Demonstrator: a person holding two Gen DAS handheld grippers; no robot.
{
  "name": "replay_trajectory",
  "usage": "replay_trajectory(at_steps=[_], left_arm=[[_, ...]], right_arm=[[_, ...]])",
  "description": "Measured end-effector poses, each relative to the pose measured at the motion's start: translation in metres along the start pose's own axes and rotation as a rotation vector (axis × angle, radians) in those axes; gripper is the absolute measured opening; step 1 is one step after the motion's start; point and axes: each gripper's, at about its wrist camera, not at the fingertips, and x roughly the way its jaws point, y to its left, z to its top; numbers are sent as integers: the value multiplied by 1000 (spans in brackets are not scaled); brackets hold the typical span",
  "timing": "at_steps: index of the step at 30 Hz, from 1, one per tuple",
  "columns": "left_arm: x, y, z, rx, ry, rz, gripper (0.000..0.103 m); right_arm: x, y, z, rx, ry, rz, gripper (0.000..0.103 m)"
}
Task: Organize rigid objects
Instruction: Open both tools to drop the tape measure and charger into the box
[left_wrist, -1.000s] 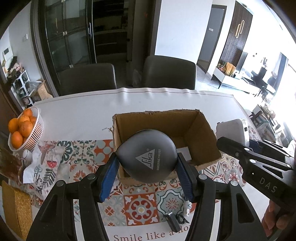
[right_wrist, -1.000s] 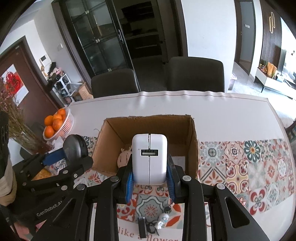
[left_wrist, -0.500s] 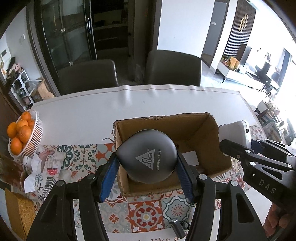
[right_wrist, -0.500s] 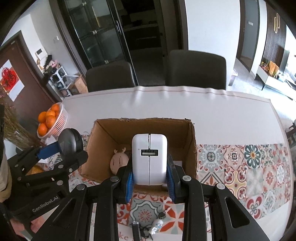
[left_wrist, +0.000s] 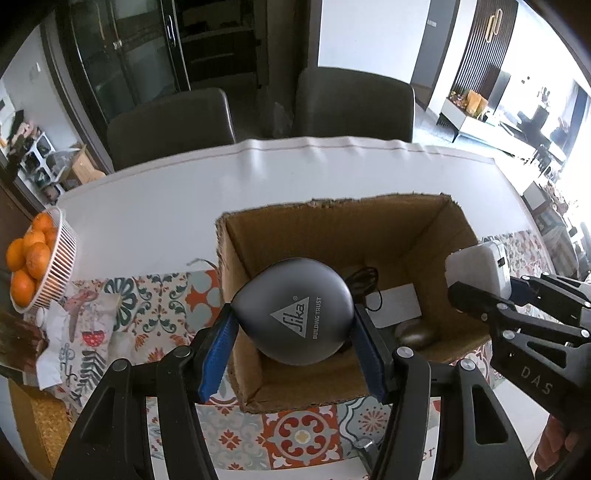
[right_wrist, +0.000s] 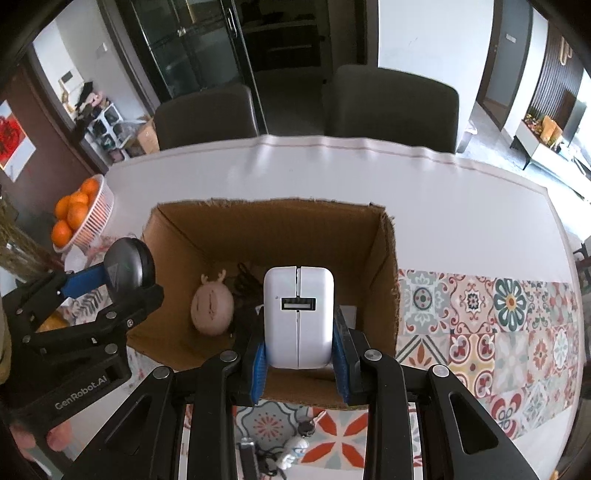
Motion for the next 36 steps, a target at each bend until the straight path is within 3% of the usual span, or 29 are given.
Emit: replay_trajectory(at_steps=[10, 21, 31, 36], left_arm=[[36, -6, -13, 0, 94, -27, 60], [39, -12, -16, 16, 105, -11, 61], [17, -11, -19, -16, 57, 0, 64], [-12, -12, -28, -30, -9, 9, 64]], right_arm=[[24, -3, -12, -17, 69, -13, 31], [29, -11, -21, 3, 86, -5, 32], [13, -10, -24, 18, 42, -19, 34], [-7, -11, -29, 36, -6, -24, 34]])
